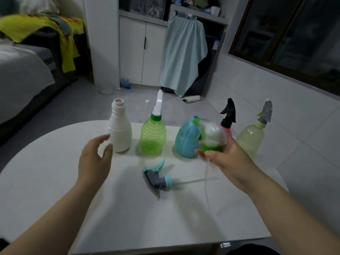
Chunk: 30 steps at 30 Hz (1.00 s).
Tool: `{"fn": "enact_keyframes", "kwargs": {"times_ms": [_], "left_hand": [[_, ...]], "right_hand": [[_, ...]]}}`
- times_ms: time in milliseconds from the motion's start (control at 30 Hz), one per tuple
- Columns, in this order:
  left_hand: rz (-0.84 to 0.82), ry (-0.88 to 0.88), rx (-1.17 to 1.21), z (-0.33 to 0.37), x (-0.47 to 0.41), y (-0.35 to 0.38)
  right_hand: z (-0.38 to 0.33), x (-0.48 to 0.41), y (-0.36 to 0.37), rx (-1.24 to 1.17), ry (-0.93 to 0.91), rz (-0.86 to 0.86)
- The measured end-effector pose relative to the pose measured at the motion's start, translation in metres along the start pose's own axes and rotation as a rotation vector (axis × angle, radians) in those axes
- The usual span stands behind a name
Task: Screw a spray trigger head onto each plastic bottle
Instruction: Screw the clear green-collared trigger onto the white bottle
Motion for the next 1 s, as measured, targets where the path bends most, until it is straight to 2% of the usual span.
{"fn": "enact_keyframes", "kwargs": {"times_ms": [133, 300, 433, 600, 833, 1000], "left_hand": [[0.054, 0.0, 0.05, 0.014, -0.043, 0.001], [-0.067, -0.025, 0.128, 0.025, -0.082, 0.02], [-0.118, -0.054, 0.108, 0.024, -0.091, 0.031], [-0.055, 0.009, 0.089, 0.027, -0.077, 0.019], [-0.153, 0.158, 0.121, 0.036, -0.022, -0.015], [-0.213, 0.184, 0.17, 0.028, 0.014, -0.029]], "right_hand": [[-0.005, -0.009, 0.008, -0.179, 0.009, -0.011], [-0.003, -0.017, 0.012, -0.335, -0.015, 0.002], [-0.001, -0.022, 0.01, -0.351, -0.011, 0.04], [0.001, -0.027, 0.008, -0.288, 0.012, 0.117], [-0.019, -0.033, 0.016, -0.461, -0.044, 0.12], [-0.043, -0.029, 0.029, -0.458, -0.082, 0.113]]}}
Point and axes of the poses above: each hand's wrist, its own x-axis away from the middle knuckle, its own y-axis out of the palm, z = x × y, the point moved 6 cm from there along -x, towards the middle knuckle, and after that the axes turned 11 degrees about -x, right-handed, at the moved point
